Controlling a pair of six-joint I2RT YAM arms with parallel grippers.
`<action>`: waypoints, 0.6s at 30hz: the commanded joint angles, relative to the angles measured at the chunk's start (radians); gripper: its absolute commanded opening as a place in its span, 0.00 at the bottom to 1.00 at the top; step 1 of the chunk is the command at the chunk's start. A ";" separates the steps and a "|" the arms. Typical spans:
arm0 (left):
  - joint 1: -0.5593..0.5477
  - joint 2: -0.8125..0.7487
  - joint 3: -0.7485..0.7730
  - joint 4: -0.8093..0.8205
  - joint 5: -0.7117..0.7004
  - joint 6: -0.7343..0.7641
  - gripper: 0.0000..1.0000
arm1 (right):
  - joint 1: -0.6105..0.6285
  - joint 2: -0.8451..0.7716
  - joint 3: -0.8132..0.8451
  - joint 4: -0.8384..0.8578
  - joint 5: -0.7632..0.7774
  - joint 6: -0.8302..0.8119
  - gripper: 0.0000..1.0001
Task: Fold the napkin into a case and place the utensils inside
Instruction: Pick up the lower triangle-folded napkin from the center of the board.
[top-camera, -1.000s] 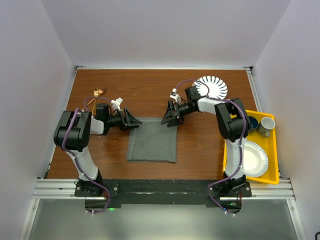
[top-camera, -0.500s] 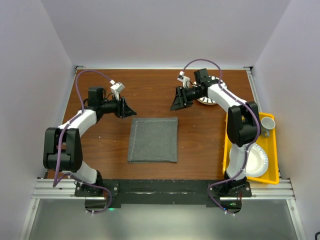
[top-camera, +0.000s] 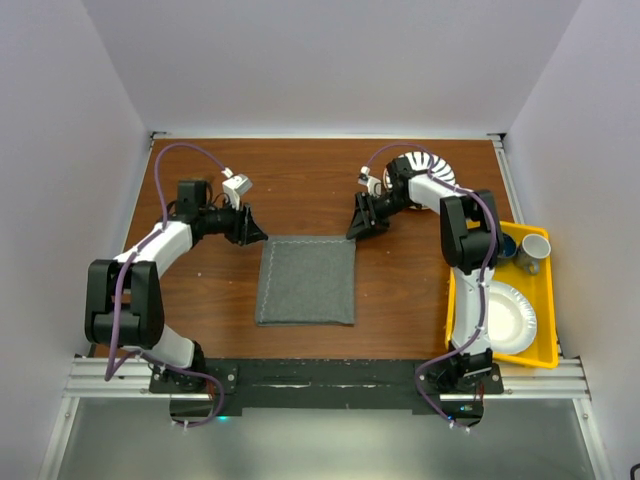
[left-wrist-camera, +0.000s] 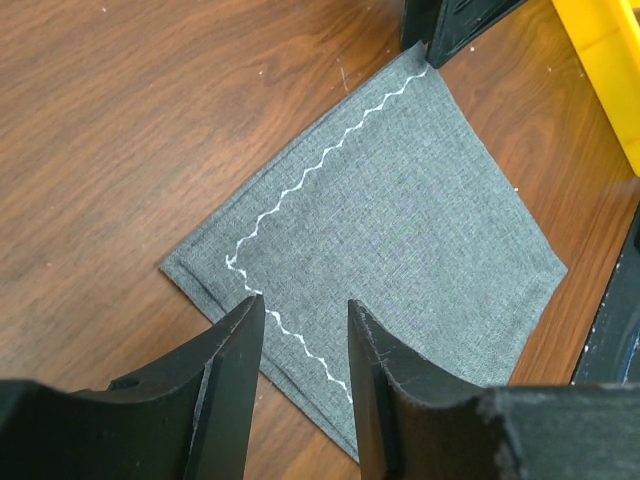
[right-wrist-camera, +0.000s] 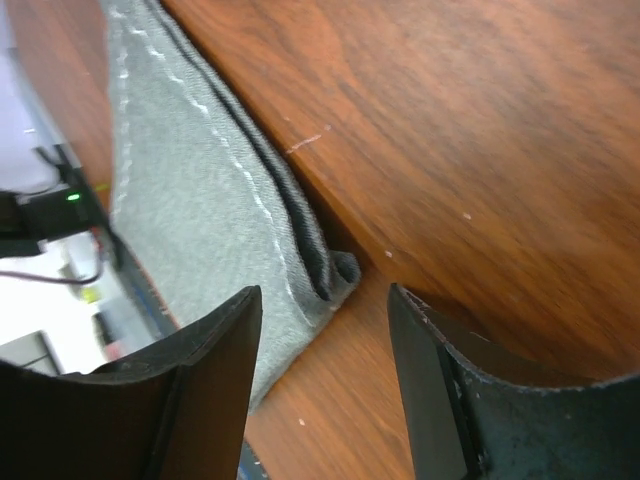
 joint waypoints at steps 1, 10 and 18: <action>0.008 -0.029 -0.010 0.010 -0.020 0.021 0.44 | 0.008 0.056 0.024 0.010 -0.070 0.029 0.55; 0.008 -0.004 -0.005 0.004 -0.044 0.024 0.44 | 0.017 0.070 0.043 0.030 -0.112 0.075 0.40; 0.008 0.010 0.016 0.010 -0.055 0.004 0.44 | 0.029 -0.011 0.043 0.059 -0.080 0.042 0.10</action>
